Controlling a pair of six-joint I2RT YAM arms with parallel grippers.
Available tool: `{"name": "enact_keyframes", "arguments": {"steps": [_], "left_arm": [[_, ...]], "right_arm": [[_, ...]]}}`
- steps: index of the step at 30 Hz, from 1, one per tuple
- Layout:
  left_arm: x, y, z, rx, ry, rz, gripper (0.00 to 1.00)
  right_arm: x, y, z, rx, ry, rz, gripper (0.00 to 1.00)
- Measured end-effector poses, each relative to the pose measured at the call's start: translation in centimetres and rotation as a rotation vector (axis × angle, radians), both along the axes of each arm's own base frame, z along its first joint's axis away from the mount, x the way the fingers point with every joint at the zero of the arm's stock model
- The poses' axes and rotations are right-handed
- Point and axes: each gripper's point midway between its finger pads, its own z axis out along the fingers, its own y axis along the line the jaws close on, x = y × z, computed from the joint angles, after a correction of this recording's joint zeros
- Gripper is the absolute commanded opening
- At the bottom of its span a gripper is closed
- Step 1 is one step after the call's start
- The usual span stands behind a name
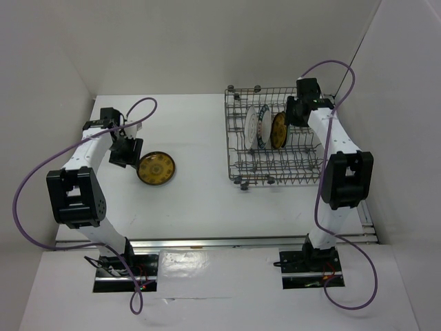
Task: Unload the plates from the dish rack
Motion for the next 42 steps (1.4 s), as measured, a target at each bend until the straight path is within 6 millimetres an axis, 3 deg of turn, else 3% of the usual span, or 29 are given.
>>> {"name": "enact_keyframes", "arguments": {"steps": [9, 19, 22, 26, 27, 29, 33, 36, 39, 42], "left_arm": [[0.0, 0.0, 0.0, 0.000, 0.000, 0.000, 0.67], [0.0, 0.0, 0.0, -0.001, 0.001, 0.001, 0.67], [0.0, -0.1, 0.0, -0.004, 0.001, 0.001, 0.67], [-0.1, -0.2, 0.1, -0.013, 0.002, -0.002, 0.67], [-0.1, -0.3, 0.1, -0.014, 0.000, -0.002, 0.67], [-0.1, -0.4, 0.3, -0.018, -0.003, -0.004, 0.67], [-0.2, -0.5, 0.5, -0.025, -0.008, -0.006, 0.67], [-0.4, -0.6, 0.7, -0.028, -0.005, -0.006, 0.67], [-0.5, -0.7, 1.1, -0.031, -0.016, -0.008, 0.68], [-0.5, -1.0, 2.0, -0.043, -0.038, -0.015, 0.84]], "right_arm": [[0.7, -0.2, -1.0, -0.010, 0.011, -0.008, 0.51], [1.2, 0.7, -5.1, -0.061, 0.085, -0.024, 0.51], [1.2, 0.8, -6.2, -0.073, 0.106, -0.033, 0.43], [1.3, 0.7, -6.1, -0.087, 0.103, -0.046, 0.17], [1.3, 0.4, -5.9, -0.102, 0.099, -0.058, 0.06], [1.3, -0.5, -5.6, -0.125, 0.097, -0.088, 0.00], [1.6, -0.3, -3.8, -0.134, 0.061, -0.101, 0.00], [1.7, -0.7, -0.8, -0.159, 0.005, -0.128, 0.00], [1.7, -1.7, 3.9, -0.194, -0.090, -0.176, 0.00], [1.5, -2.4, 9.5, -0.211, -0.210, -0.215, 0.00]]}}
